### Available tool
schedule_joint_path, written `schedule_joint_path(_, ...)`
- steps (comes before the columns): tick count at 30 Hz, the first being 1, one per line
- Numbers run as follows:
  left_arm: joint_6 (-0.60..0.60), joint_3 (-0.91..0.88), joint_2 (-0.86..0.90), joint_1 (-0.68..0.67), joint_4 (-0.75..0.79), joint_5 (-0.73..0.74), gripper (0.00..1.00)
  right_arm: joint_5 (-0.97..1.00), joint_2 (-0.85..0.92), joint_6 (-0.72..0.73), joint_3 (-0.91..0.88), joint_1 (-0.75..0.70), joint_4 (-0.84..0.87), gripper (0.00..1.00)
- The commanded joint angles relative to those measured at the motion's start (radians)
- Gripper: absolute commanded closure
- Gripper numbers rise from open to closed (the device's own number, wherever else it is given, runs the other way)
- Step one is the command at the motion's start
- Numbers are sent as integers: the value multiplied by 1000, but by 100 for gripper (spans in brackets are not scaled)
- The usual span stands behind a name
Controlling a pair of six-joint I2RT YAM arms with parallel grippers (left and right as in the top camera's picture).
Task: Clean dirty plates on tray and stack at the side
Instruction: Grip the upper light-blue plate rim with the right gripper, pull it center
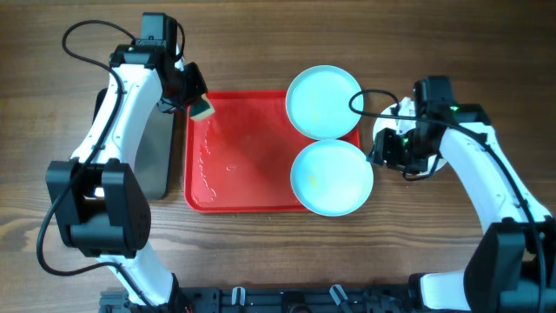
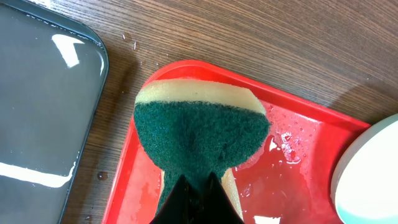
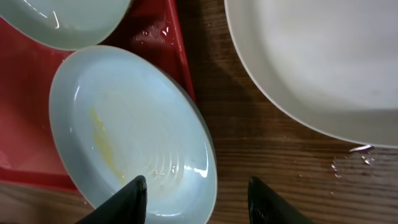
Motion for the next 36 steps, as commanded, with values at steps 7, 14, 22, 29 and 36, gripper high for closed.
schedule_joint_path(7, -17, 10, -19, -1, 0, -14, 96, 24, 101, 12, -98, 38, 95, 67)
schedule_joint_path(14, -16, 10, -19, -1, 0, -14, 96, 23, 105, 21, -124, 41, 122, 96)
schedule_joint_path(22, -17, 10, -19, -1, 0, -13, 96, 9, 76, 52, -49, 171, 39, 96)
schedule_joint_path(29, -16, 10, -19, -1, 0, -14, 96, 13, 72, 258, 65, 356, 160, 96)
schedule_joint_path(36, -16, 10, -19, 0, -1, -57, 96, 115, 274, 359, 288, 507, 187, 96)
